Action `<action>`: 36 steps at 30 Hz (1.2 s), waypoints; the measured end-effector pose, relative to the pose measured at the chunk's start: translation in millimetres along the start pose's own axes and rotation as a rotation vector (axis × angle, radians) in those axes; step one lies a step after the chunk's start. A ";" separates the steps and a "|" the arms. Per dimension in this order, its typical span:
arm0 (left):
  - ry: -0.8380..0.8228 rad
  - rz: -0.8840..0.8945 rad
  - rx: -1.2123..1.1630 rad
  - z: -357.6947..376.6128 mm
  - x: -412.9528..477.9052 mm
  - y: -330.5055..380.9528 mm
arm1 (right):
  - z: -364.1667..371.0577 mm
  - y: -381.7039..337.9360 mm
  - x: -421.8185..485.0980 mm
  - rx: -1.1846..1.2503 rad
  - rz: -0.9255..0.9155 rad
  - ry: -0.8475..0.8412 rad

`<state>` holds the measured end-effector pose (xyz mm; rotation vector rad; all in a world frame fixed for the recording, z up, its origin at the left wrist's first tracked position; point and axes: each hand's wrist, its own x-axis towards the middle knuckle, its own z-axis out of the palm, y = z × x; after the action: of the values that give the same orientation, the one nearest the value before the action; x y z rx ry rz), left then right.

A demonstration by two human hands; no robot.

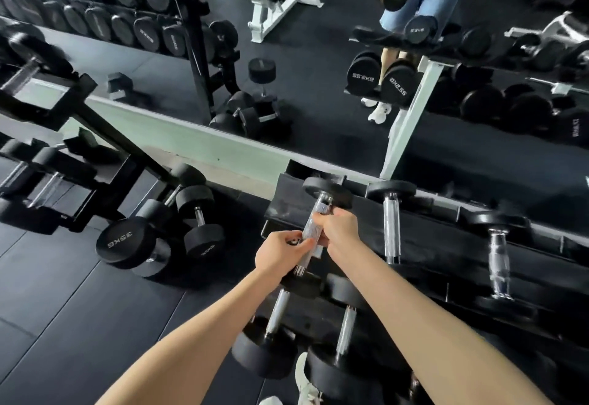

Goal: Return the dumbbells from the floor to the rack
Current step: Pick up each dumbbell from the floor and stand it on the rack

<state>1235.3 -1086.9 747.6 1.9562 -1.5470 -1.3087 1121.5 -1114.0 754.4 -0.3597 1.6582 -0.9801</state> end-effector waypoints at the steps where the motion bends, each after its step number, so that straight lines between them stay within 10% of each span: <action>1: 0.003 -0.001 0.014 0.7 13.0 2.8 | 3.0 -4.4 12.4 0.003 0.004 -0.003; 36: -0.156 0.000 0.141 9.5 144.1 -4.2 | 48.8 -30.6 98.5 -0.436 -0.087 0.144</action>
<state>1228.9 -1211.2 674.3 1.9767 -1.7561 -1.4172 1125.5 -1219.6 711.1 -0.6689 2.0022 -0.7132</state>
